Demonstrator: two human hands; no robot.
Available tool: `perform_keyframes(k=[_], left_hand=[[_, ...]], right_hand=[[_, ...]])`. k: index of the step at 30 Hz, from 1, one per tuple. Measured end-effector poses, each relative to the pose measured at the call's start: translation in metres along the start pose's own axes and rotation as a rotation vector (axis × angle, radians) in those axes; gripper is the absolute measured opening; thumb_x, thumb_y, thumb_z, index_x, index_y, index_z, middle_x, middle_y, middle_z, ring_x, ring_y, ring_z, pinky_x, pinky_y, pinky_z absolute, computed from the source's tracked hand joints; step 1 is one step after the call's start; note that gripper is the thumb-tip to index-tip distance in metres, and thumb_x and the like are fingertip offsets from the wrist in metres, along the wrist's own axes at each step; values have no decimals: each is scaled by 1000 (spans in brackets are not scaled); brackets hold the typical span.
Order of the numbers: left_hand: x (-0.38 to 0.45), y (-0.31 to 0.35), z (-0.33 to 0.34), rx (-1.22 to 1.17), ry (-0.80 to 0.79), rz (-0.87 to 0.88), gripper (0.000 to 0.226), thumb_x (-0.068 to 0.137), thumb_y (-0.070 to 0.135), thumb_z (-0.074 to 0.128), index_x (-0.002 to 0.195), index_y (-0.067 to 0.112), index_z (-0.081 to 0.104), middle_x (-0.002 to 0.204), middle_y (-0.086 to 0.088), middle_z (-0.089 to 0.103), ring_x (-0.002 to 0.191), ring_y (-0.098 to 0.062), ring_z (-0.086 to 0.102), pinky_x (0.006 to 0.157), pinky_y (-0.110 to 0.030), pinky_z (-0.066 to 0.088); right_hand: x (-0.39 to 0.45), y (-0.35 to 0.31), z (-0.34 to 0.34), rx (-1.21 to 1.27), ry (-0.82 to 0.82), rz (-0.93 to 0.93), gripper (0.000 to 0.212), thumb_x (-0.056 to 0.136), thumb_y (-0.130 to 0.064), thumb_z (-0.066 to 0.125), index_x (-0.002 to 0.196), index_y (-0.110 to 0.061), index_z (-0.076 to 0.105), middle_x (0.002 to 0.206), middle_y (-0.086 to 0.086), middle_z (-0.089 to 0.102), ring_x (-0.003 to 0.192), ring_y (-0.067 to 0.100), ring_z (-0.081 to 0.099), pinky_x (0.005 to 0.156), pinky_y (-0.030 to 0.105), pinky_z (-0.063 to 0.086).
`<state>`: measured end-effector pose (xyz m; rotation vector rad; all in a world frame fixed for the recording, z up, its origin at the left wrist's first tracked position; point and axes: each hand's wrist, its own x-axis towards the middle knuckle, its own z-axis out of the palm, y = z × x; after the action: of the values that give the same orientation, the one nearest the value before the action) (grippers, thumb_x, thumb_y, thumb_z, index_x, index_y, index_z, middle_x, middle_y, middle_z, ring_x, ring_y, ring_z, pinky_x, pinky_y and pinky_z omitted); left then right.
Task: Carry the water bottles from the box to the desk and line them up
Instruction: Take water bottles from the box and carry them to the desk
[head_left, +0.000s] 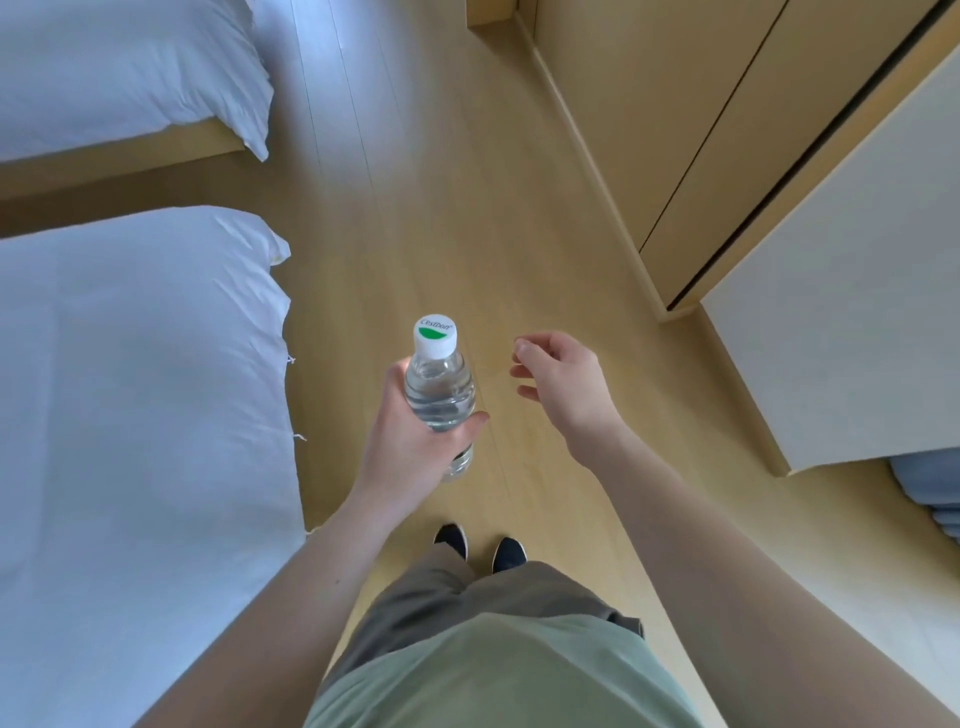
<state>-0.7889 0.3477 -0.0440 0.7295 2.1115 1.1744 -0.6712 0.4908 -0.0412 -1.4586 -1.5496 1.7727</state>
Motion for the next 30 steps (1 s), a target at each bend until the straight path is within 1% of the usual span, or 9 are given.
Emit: perform_keyframes(k=[5, 7, 9, 15, 19, 23, 26, 30], left_hand=[[62, 11, 1, 3, 9, 10, 65, 68, 41, 89, 108, 54, 40, 105, 33, 61, 92, 11, 63, 70, -18, 46], [91, 15, 0, -12, 6, 8, 66, 68, 40, 89, 113, 48, 41, 104, 34, 61, 92, 11, 63, 70, -19, 46], [123, 19, -2, -30, 2, 4, 66, 68, 39, 89, 113, 48, 43, 104, 33, 61, 92, 9, 64, 72, -21, 47], [229, 37, -22, -53, -21, -6, 68, 67, 39, 88, 119, 40, 44, 99, 33, 61, 88, 9, 64, 69, -21, 48], [295, 50, -41, -43, -27, 11, 70, 65, 43, 87, 120, 39, 43, 100, 33, 61, 87, 10, 65, 69, -21, 47], [350, 63, -56, -37, -17, 32, 71, 67, 39, 87, 120, 43, 41, 102, 34, 61, 89, 10, 65, 68, -17, 46], [386, 69, -63, -43, -26, 27, 71, 67, 38, 88, 120, 44, 41, 103, 29, 63, 90, 6, 67, 70, -19, 48], [431, 75, -66, -54, -13, 27, 73, 68, 36, 90, 122, 43, 41, 104, 33, 62, 92, 8, 66, 72, -18, 48]], right_hand=[[56, -22, 8, -10, -3, 7, 13, 96, -34, 58, 102, -28, 68, 94, -6, 72, 98, 20, 71, 93, 45, 60], [80, -34, 15, -18, -5, 2, 11, 96, -33, 58, 101, -29, 68, 94, -6, 72, 98, 20, 71, 93, 45, 60], [107, -47, 24, -23, 1, 1, 11, 97, -32, 58, 101, -29, 68, 94, -6, 72, 99, 20, 71, 93, 45, 60], [195, -102, 55, -33, 35, 18, 12, 98, -32, 58, 103, -29, 68, 96, -6, 71, 98, 17, 71, 93, 44, 59], [248, -137, 83, -15, 41, 19, 11, 98, -32, 58, 102, -28, 69, 95, -5, 72, 98, 19, 71, 93, 44, 60], [290, -165, 106, -1, 41, 5, 12, 98, -29, 58, 103, -26, 69, 97, -7, 71, 95, 13, 71, 92, 41, 60], [318, -185, 114, -5, 35, 4, 13, 99, -28, 58, 105, -25, 69, 101, -6, 71, 95, 11, 71, 91, 39, 60], [357, -203, 119, -23, 30, -3, 12, 100, -27, 58, 104, -24, 69, 101, -6, 72, 95, 12, 71, 91, 39, 60]])
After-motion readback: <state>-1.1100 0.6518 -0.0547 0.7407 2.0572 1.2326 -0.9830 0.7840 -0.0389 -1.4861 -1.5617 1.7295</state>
